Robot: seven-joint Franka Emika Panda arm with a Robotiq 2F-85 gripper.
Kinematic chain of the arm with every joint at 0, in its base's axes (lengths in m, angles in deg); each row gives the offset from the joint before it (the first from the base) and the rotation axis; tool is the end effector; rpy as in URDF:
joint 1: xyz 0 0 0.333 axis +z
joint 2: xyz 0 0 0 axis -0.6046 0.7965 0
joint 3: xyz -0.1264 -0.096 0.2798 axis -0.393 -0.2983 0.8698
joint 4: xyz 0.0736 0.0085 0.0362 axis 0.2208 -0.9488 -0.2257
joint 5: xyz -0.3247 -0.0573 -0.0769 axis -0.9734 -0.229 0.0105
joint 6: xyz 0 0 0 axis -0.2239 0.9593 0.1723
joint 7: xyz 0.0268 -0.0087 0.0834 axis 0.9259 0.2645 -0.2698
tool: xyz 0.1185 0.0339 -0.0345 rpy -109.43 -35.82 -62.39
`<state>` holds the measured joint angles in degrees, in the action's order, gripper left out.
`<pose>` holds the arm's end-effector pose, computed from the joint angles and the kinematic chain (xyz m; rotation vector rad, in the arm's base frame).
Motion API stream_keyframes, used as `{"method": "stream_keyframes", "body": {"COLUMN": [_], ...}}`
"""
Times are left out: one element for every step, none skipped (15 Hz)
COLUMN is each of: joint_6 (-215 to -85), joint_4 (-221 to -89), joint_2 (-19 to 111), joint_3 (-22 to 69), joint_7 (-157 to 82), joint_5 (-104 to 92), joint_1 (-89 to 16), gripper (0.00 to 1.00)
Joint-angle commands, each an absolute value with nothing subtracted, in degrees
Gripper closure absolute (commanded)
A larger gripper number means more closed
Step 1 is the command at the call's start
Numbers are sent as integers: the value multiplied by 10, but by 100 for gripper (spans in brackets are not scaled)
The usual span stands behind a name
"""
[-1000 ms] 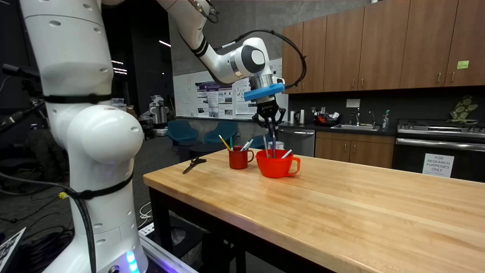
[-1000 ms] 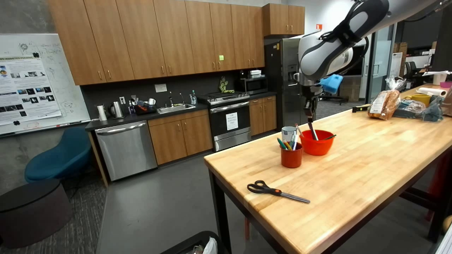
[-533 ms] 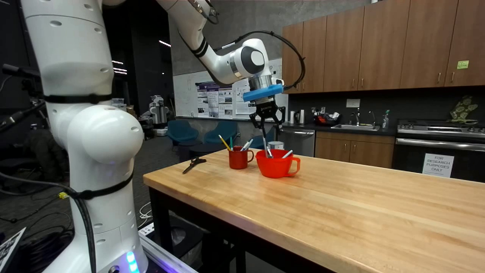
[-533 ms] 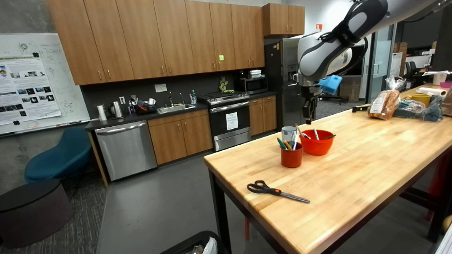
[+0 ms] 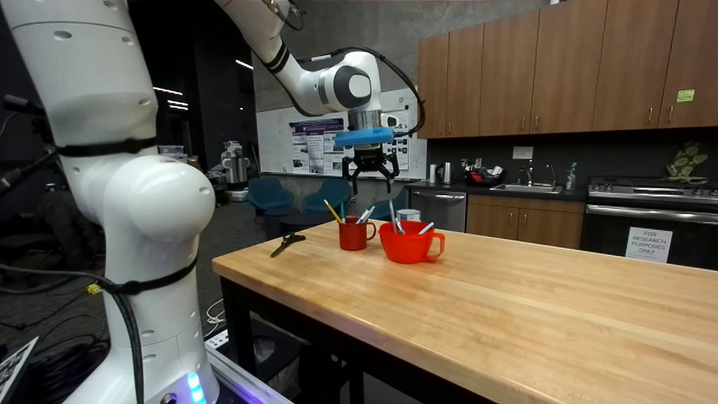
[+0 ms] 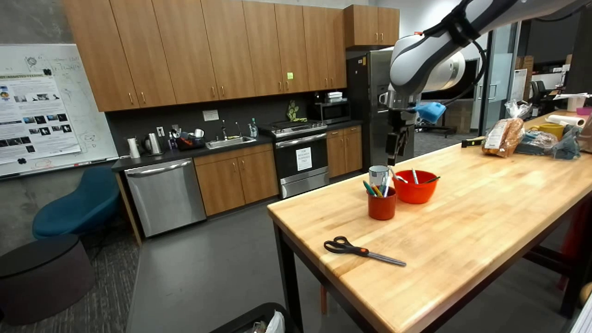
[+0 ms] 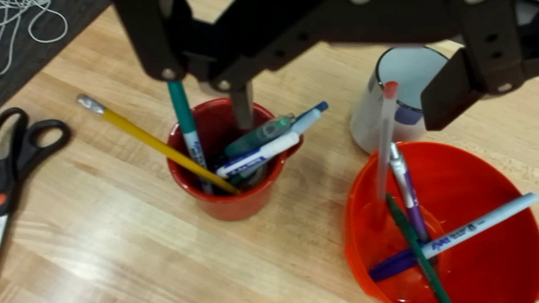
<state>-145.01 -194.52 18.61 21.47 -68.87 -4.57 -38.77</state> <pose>0.4465 -0.0599 0.4528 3.0401 0.5401 0.2246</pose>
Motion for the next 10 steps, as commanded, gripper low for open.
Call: {"method": "stream_keyframes", "body": {"joint_6": [-1434, -1432, -1431, -1429, -1429, -1434, -1438, -1440, -1442, -1445], "joint_4": [-1979, -1983, -1987, -1991, -1997, -2005, -2012, -2020, -2026, -2033], "joint_2": [139, 135, 132, 129, 124, 119, 114, 109, 105, 100], "joint_3": [211, 209, 207, 204, 204, 207, 210, 213, 216, 219], "joint_7": [-713, -717, -726, -735, -744, -749, -753, -757, -757, -758], "joint_5": [-1, 7, 20, 32, 39, 36, 31, 25, 19, 14], "joint_1": [-374, -371, -367, -363, -360, -357, -355, -352, -350, -347], "gripper": [0, 0, 0, 0, 0, 0, 0, 0, 0, 0]}}
